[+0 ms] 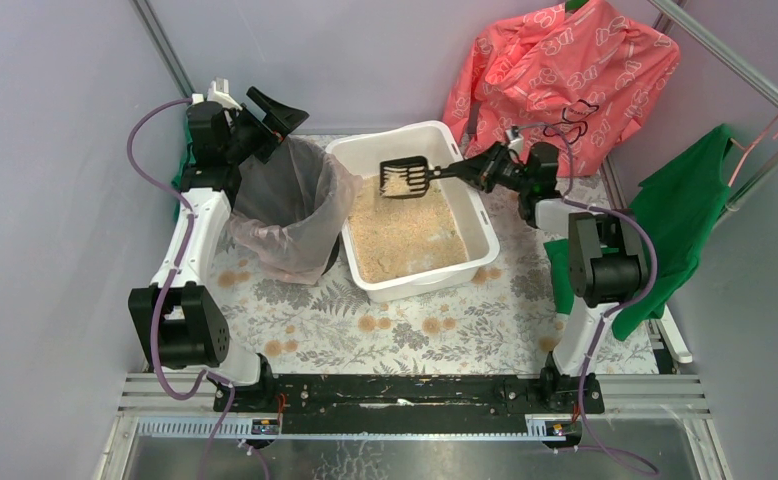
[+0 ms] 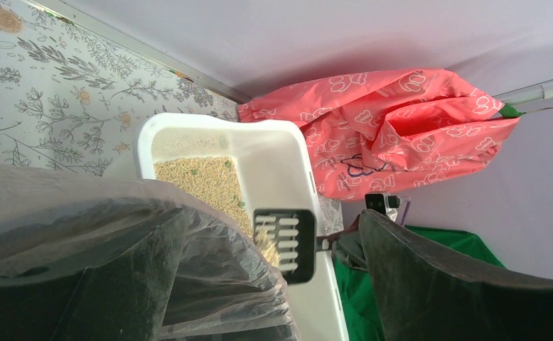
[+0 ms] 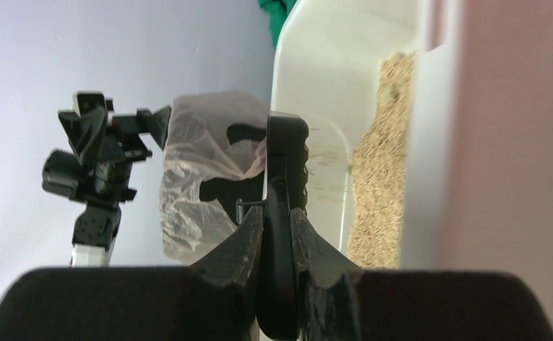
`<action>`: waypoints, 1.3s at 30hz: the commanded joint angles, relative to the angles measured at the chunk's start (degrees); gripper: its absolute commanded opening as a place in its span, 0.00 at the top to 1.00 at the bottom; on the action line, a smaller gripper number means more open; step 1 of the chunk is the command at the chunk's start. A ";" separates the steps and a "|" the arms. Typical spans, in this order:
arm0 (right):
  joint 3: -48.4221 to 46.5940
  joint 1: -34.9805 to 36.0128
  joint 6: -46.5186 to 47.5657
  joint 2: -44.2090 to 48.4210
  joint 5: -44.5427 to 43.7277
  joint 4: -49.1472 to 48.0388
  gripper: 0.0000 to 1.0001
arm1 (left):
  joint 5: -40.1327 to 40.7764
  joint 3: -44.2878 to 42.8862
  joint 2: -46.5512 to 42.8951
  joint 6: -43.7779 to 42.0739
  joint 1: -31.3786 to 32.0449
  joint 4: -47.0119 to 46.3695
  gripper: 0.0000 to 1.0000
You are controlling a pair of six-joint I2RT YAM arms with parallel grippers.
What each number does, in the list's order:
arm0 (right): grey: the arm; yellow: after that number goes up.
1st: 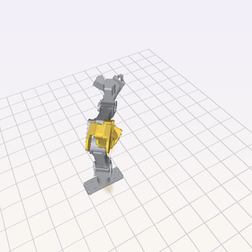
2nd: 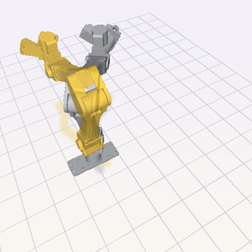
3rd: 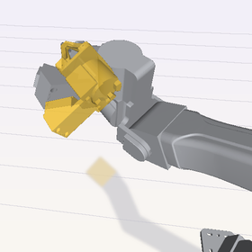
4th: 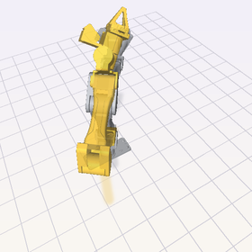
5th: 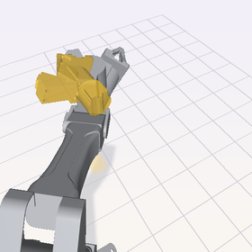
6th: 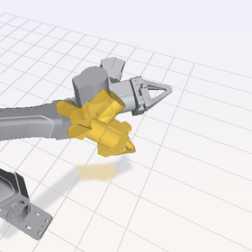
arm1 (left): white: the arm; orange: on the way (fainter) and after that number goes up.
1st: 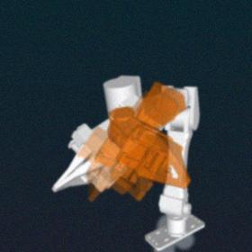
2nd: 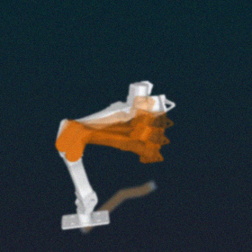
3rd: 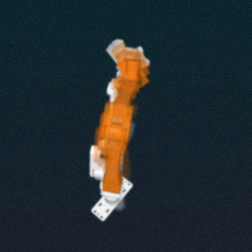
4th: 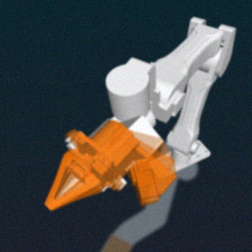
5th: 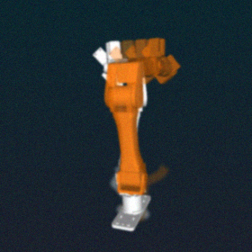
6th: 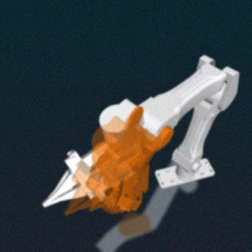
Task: Clean the litter box
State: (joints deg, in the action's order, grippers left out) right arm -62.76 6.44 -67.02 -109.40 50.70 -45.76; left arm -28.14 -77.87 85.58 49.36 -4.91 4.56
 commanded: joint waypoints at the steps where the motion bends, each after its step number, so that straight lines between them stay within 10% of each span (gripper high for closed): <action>1: -1.79 -2.69 1.39 1.21 0.54 -1.68 1.00 | -0.64 1.16 -1.52 -0.76 0.21 -2.94 0.01; 8: -5.12 1.81 5.28 -0.81 -0.99 4.85 1.00 | -0.79 0.26 -0.85 -0.32 0.10 -3.52 0.01; 19: -39.50 7.98 33.79 -13.30 -14.19 55.01 1.00 | -0.30 0.44 -1.70 -1.37 0.16 -2.01 0.01; 39: -64.36 14.81 45.57 -29.55 -26.69 75.82 1.00 | 0.18 0.61 -2.82 -2.34 0.10 -0.69 0.01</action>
State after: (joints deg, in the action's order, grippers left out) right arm -124.07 17.93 -25.34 -135.83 26.89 25.17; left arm -28.10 -76.77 84.36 48.47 -4.91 4.32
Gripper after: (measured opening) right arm 0.201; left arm 0.986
